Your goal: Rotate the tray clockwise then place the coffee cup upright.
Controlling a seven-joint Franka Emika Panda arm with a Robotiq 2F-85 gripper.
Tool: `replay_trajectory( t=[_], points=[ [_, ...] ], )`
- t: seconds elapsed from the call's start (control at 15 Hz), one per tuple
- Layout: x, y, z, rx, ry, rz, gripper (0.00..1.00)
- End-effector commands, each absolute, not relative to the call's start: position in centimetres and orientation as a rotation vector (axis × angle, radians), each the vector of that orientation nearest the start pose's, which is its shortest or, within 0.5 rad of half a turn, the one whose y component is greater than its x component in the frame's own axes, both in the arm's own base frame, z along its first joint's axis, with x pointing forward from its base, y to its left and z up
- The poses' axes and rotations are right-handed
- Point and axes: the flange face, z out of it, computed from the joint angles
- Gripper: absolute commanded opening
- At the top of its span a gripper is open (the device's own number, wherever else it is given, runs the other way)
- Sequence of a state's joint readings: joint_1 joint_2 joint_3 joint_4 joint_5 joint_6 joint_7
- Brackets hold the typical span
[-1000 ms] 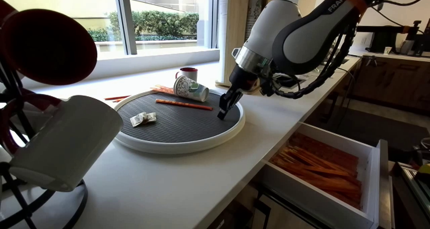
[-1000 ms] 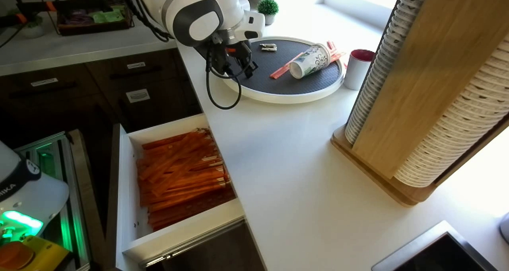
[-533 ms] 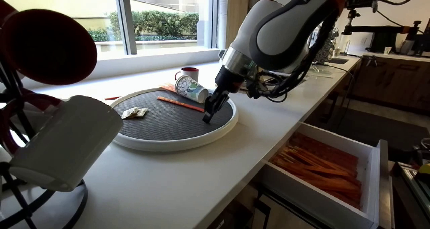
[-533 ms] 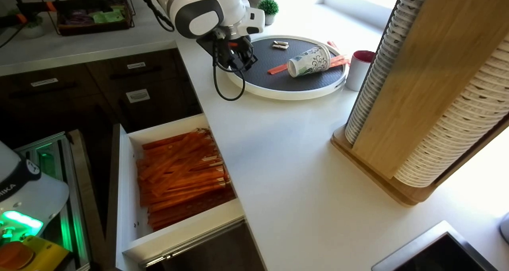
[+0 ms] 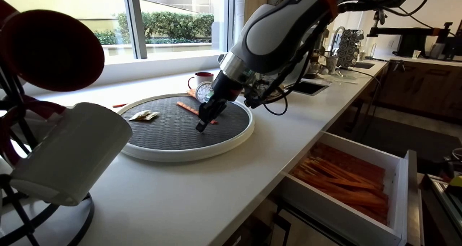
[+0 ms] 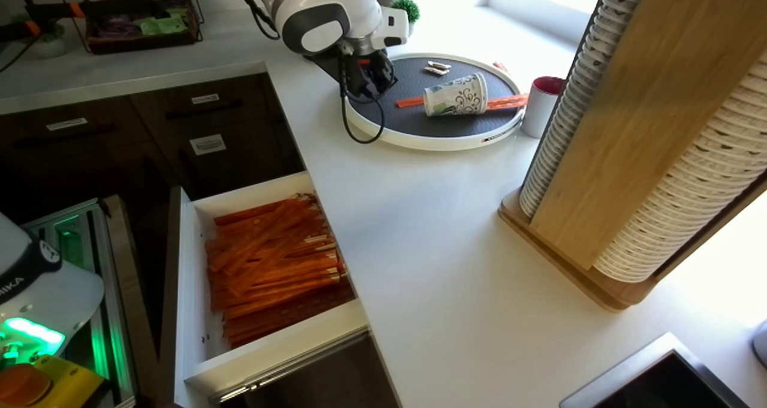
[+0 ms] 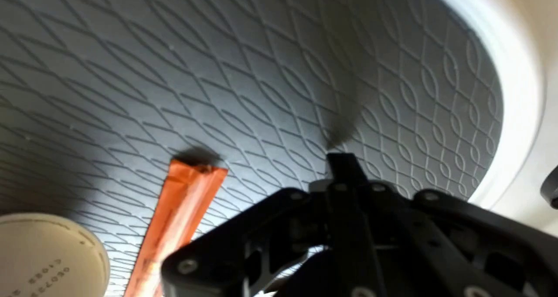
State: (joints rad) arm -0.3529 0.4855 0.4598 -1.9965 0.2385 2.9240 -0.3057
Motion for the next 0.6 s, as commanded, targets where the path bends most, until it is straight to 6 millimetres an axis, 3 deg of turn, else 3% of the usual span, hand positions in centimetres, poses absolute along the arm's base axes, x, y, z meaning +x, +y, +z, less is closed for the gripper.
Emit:
replay_trajectory(
  t=[0.0, 0.07, 0.53],
  points=[
    [66.8, 3.7, 28.6, -2.741, -0.122, -0.839, 0.00],
    [65.7, 3.5, 28.9, -2.778, -0.131, -0.782, 0.01],
    [66.5, 3.8, 28.8, -2.757, -0.124, -0.821, 0.01]
  ],
)
